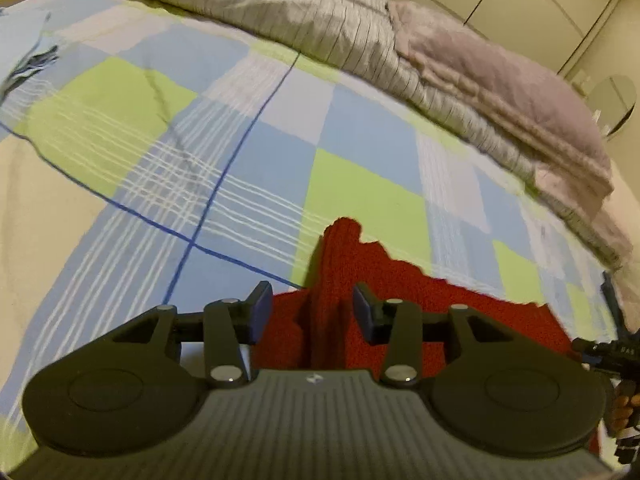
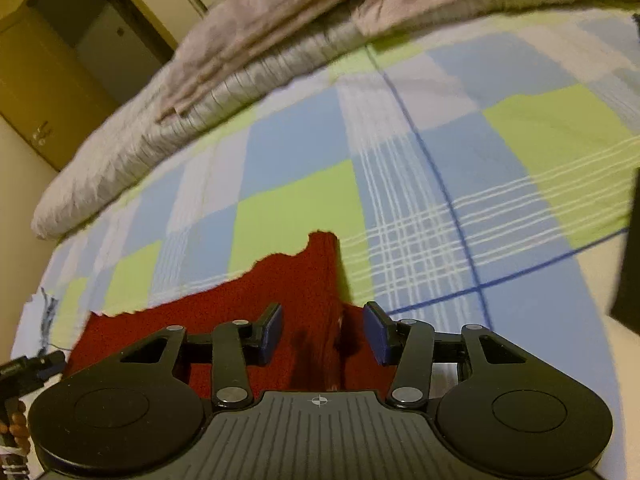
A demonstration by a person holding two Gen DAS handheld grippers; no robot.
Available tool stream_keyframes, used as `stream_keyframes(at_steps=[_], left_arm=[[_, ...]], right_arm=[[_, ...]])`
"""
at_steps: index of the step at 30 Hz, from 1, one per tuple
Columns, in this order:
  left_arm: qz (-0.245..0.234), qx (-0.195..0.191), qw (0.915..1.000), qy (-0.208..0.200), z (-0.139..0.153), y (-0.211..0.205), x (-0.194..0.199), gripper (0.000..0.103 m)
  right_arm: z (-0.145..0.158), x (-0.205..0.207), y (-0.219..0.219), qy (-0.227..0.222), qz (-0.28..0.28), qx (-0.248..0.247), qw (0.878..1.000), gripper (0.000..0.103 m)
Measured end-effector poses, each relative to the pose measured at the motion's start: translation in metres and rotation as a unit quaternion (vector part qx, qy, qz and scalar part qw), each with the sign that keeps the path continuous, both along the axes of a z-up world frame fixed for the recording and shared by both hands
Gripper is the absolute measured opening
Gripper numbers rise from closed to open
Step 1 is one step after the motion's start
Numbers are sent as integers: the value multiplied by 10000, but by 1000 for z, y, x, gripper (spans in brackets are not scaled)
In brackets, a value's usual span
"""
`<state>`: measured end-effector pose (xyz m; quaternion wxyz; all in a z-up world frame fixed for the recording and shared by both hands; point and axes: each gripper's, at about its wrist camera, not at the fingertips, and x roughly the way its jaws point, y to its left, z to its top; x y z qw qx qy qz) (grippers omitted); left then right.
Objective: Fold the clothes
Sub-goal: 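Grasp the folded edge of the sweater with both grippers, then fold the held edge over the sweater again and open both grippers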
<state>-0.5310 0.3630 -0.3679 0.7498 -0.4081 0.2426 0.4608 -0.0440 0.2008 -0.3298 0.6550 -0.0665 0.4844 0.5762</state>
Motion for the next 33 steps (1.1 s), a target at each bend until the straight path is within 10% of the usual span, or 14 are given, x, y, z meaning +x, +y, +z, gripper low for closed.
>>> stream_keyframes(at_steps=[1, 9, 13, 19, 24, 29, 33], left_arm=[[-66, 22, 10000, -3, -3, 2, 1, 5], [-292, 239, 9974, 615, -17, 1, 8, 11], [102, 341, 9979, 532, 4, -12, 7, 14], [66, 644, 9973, 360, 47, -83, 0, 15], [230, -212, 9975, 627, 10, -97, -4, 24], [933, -269, 9953, 66, 35, -114, -27, 27], [1593, -820, 9796, -908, 52, -163, -52, 39]], right_arm=[[-4, 0, 4, -33, 66, 0, 10000, 4], [-18, 14, -6, -366, -228, -227, 9988, 4], [5, 5, -6, -690, -607, -316, 9953, 43], [60, -46, -57, -1209, -72, 143, 9925, 42], [19, -61, -75, -975, 294, -814, 9915, 43], [24, -34, -102, 154, -521, -505, 9972, 45], [37, -34, -150, 1070, -1084, -332, 9878, 72]])
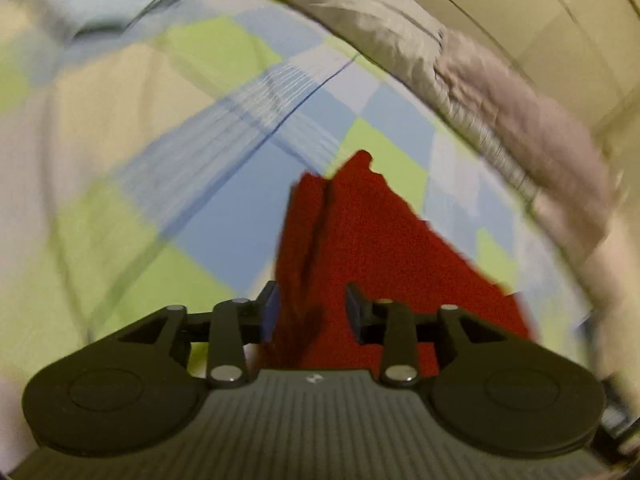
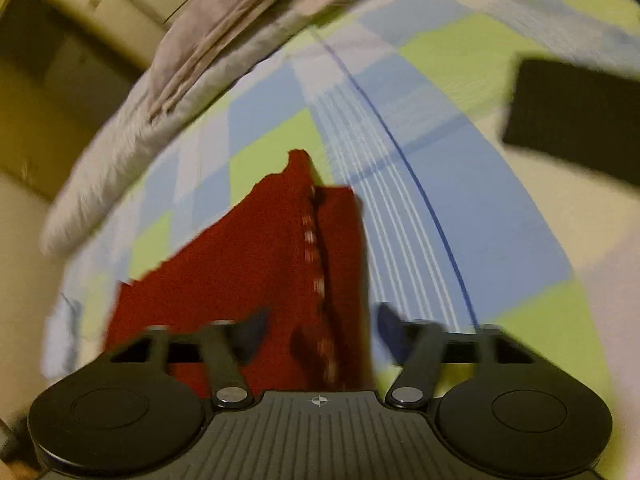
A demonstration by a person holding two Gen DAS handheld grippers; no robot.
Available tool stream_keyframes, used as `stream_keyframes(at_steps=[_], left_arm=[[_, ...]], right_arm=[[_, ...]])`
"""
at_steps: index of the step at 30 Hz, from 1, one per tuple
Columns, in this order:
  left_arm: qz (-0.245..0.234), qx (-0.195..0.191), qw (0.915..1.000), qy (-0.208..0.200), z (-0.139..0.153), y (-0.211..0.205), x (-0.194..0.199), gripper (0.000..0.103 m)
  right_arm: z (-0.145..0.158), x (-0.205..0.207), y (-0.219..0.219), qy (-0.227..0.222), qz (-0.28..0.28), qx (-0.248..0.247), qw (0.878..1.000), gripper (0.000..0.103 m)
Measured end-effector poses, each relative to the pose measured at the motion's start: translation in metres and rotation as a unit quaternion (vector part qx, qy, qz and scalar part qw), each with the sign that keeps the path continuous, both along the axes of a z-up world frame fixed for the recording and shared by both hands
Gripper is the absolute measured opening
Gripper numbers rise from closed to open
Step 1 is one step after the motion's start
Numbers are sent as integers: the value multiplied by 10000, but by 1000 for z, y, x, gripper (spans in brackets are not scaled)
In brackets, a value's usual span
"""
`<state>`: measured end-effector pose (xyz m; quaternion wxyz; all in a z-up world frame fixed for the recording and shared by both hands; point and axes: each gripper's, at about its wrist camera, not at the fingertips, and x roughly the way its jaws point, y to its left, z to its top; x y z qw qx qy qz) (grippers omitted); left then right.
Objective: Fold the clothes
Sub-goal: 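Fold the held edge over the sweater again and open both grippers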
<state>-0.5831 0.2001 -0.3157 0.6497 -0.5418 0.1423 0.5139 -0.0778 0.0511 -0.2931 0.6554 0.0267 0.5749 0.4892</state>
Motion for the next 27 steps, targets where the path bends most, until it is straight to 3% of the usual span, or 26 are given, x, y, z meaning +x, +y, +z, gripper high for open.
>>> stream_keyframes(at_steps=[3, 6, 11, 13, 14, 15, 16, 23, 27], left_arm=[[829, -548, 9901, -996, -14, -33, -10, 45], [1387, -815, 9761, -1461, -41, -39, -3, 45], [1914, -833, 9633, -1689, -74, -27, 8, 45], [1970, -831, 9632, -1628, -83, -24, 10, 38], [1993, -799, 9625, -1658, -86, -24, 9, 28], [2017, -767, 9617, -1688, -89, -23, 9, 15], [1968, -708, 9637, -1659, -89, -22, 8, 14], [864, -327, 9885, -1197, -59, -2, -6, 8], [136, -136, 9956, -919, -39, 21, -23, 8]], right_arm=[[-9, -7, -34, 1030, -626, -42, 9927, 72], [-28, -19, -42, 1654, -1056, -95, 9805, 72], [-54, -21, -20, 1699, -1519, 42, 9737, 72], [-63, -17, -10, 1680, -1663, 28, 9716, 71], [-65, -15, -6, 1642, -1702, 25, 9716, 66], [-65, -14, -4, 1577, -1711, 24, 9726, 51], [-66, -12, -3, 1520, -1674, -3, 9741, 26], [-51, -15, 0, 1340, -1589, -66, 9781, 18], [-31, -41, -21, 1490, -1744, -163, 9732, 17]])
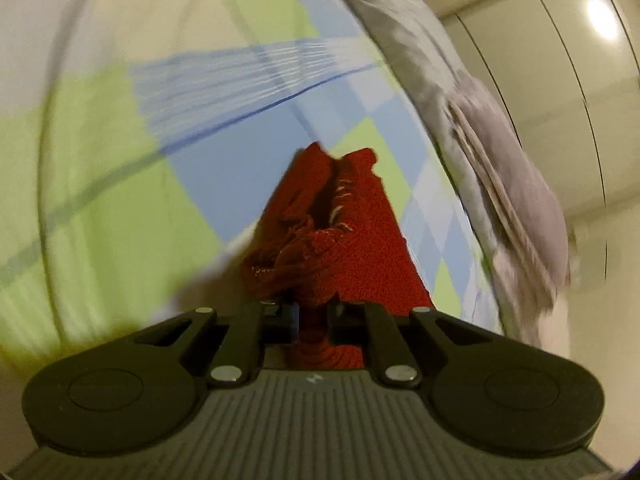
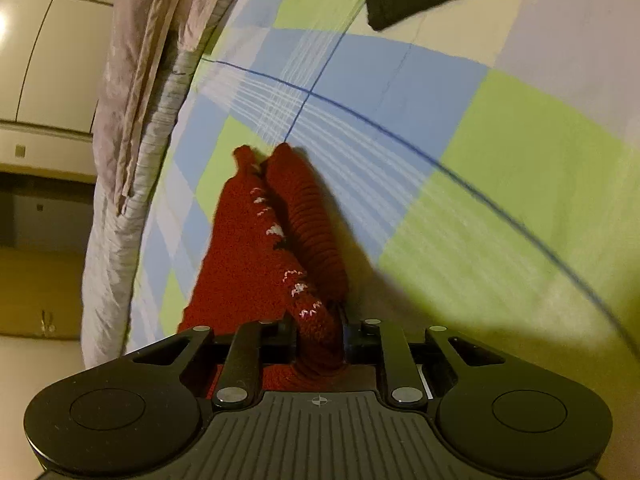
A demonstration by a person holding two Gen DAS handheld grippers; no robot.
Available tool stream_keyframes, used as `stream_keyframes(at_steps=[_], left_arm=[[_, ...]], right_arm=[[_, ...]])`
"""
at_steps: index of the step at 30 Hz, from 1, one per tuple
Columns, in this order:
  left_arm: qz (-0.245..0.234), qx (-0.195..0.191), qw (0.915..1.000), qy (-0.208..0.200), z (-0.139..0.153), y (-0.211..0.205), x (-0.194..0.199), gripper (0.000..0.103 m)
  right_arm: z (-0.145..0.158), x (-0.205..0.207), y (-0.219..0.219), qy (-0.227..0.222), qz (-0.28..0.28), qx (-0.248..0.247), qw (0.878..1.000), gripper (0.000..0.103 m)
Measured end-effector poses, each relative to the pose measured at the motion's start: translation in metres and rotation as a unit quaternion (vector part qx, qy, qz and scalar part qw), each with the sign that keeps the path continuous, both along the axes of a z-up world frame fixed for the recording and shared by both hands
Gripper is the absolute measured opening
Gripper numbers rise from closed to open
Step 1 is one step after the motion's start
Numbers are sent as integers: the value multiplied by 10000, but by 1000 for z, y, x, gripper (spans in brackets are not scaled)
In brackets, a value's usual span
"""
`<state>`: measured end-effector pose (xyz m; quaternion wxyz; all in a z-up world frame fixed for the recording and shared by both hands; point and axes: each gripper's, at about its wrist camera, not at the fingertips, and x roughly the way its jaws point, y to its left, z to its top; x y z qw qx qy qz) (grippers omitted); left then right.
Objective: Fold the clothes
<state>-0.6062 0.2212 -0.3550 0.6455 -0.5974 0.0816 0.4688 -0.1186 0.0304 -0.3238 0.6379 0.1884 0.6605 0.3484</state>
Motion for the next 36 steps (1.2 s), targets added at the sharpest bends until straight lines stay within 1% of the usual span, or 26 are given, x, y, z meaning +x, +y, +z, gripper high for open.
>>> stream_keyframes(at_steps=[3, 6, 7, 8, 9, 10, 11, 12, 13, 14, 15, 16, 17, 18, 19, 20, 21, 22, 24, 26, 28, 30, 32, 33, 35, 36], left_arm=[[-365, 74, 9989, 273, 3, 24, -18, 8], [-796, 49, 9948, 634, -3, 49, -33, 9], [-1019, -29, 9919, 764, -10, 56, -34, 11], [-1145, -117, 9901, 809, -17, 61, -35, 17], [-1209, -211, 9892, 800, -23, 65, -36, 21], [-1222, -291, 9893, 744, -26, 67, -37, 21], [-1184, -345, 9900, 681, -25, 67, -40, 22], [-1165, -389, 9902, 663, -21, 63, -43, 26], [-1127, -438, 9900, 728, -14, 59, -46, 28], [-1015, -492, 9897, 877, -5, 53, -49, 31], [-879, -544, 9892, 1037, 6, 46, -53, 32], [-786, -588, 9882, 1173, 17, 38, -57, 32], [-717, -628, 9869, 1298, 28, 29, -60, 32], [-690, -670, 9851, 1429, 40, 22, -61, 33], [-733, -691, 9825, 1566, 51, 14, -57, 33], [-805, -697, 9796, 1705, 63, 6, -51, 33], [-876, -703, 9764, 1843, 74, -3, -46, 33], [-968, -689, 9741, 1924, 86, -12, -39, 33], [-1119, -634, 9712, 2005, 109, -33, -23, 33], [-1059, -561, 9713, 2055, 132, -54, -9, 34], [-884, -550, 9710, 2150, 148, -71, 4, 37], [-728, -605, 9682, 2315, 160, -90, 23, 43], [-566, -673, 9637, 2521, 170, -110, 43, 44], [-434, -720, 9608, 2641, 175, -124, 53, 44], [2, -850, 9574, 2760, 187, -154, 72, 44], [228, -893, 9570, 2750, 194, -170, 82, 44]], right_arm=[[4, -44, -28, 308, 2, -234, 9993, 17], [-11, -99, -55, 903, -120, -463, 9948, 17], [-20, -113, -60, 1175, -192, -577, 9912, 18], [-29, -123, -62, 1397, -266, -682, 9875, 21], [-34, -127, -62, 1491, -298, -767, 9854, 25], [-36, -128, -60, 1535, -297, -857, 9840, 40], [-36, -127, -58, 1549, -272, -941, 9831, 51], [-33, -123, -56, 1532, -226, -1025, 9826, 53], [-27, -116, -53, 1443, -169, -1128, 9829, 54], [-18, -109, -50, 1292, -102, -1243, 9837, 54], [-6, -103, -47, 1031, 95, -1387, 9849, 54], [8, -98, -42, 670, 410, -1554, 9847, 54], [21, -92, -37, 308, 723, -1717, 9820, 54], [36, -90, -30, -127, 1090, -1842, 9768, 54], [53, -92, -18, -680, 1564, -1856, 9677, 54], [71, -96, -6, -1274, 2083, -1793, 9530, 54], [89, -100, 7, -1859, 2588, -1718, 9321, 54], [103, -106, 16, -2303, 3014, -1597, 9114, 54], [126, -121, 29, -2854, 3682, -1281, 8755, 54], [138, -133, 42, -2972, 4220, -993, 8507, 54], [146, -141, 52, -3005, 4719, -738, 8255, 54], [150, -145, 57, -2988, 5139, -572, 8021, 54], [152, -147, 61, -2962, 5534, -419, 7773, 54], [154, -145, 60, -2966, 5734, -352, 7629, 54], [159, -139, 53, -3001, 6160, -195, 7281, 54], [162, -134, 48, -3031, 6362, -91, 7094, 54]])
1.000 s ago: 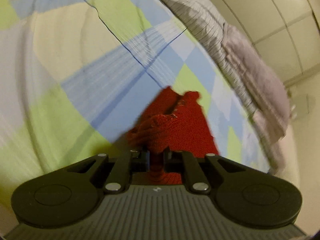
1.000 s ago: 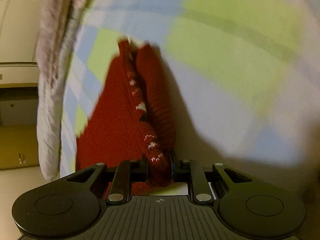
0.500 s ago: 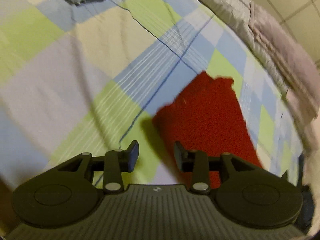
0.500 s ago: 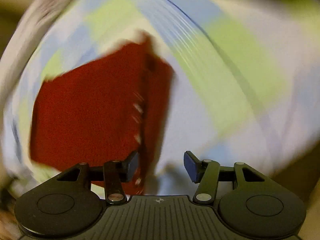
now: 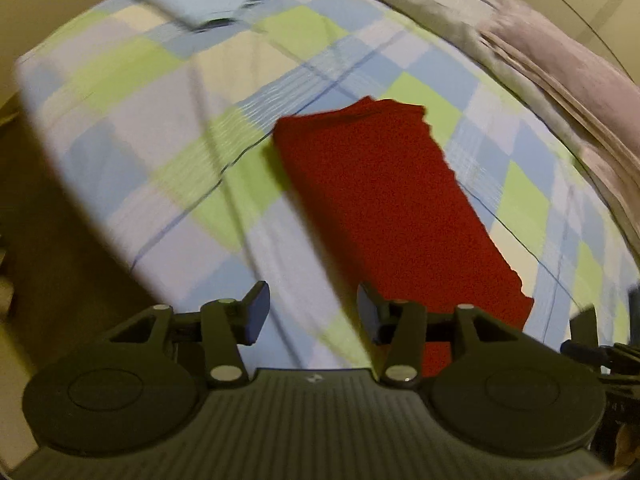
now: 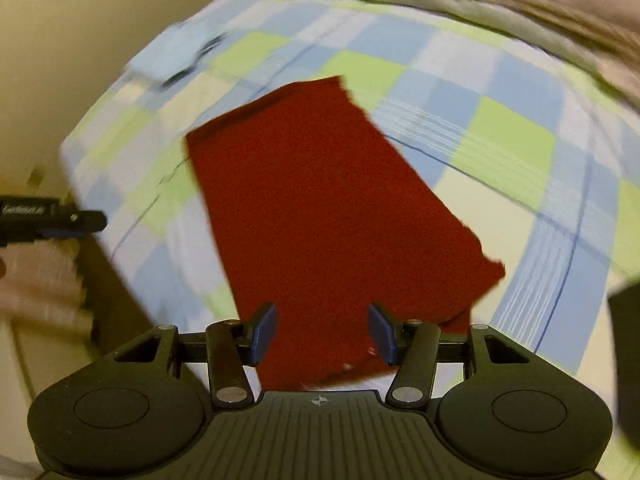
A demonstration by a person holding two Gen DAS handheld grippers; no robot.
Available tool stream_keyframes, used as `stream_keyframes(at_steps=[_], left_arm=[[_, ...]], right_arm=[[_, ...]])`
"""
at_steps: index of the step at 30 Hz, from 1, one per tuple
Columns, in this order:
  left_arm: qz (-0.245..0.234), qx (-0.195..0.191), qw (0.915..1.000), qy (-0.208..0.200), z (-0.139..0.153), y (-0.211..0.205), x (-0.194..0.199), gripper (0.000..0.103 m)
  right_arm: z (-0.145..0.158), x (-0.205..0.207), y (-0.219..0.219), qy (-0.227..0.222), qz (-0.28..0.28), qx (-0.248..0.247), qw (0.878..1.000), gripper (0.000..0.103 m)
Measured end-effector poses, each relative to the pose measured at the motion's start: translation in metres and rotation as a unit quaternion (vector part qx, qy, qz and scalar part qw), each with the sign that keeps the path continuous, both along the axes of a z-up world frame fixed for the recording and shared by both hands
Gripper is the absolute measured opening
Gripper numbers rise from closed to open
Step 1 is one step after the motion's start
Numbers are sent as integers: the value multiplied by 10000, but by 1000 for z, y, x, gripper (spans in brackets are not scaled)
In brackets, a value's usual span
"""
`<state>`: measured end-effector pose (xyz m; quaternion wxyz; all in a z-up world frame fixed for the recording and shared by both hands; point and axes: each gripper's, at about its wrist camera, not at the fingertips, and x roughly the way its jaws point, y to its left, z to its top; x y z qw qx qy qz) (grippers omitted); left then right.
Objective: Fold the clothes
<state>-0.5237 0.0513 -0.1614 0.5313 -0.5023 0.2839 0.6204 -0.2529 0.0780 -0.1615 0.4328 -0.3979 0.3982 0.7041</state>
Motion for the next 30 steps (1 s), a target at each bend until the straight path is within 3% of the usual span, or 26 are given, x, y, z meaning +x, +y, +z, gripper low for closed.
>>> stream_keyframes(at_steps=[4, 12, 18, 30], left_arm=[[713, 8, 9974, -124, 24, -60, 55, 44], [915, 286, 9951, 256, 72, -120, 150, 45], [1243, 476, 9899, 497, 93, -144, 186, 45], [1633, 524, 9816, 835, 108, -164, 213, 45]], right_arm=[[22, 36, -25, -95, 759, 161, 9969, 54], [60, 97, -59, 84, 1242, 326, 9917, 54], [74, 114, -71, 147, 1569, 383, 9868, 54], [75, 133, -65, 97, 1705, 437, 9843, 54]])
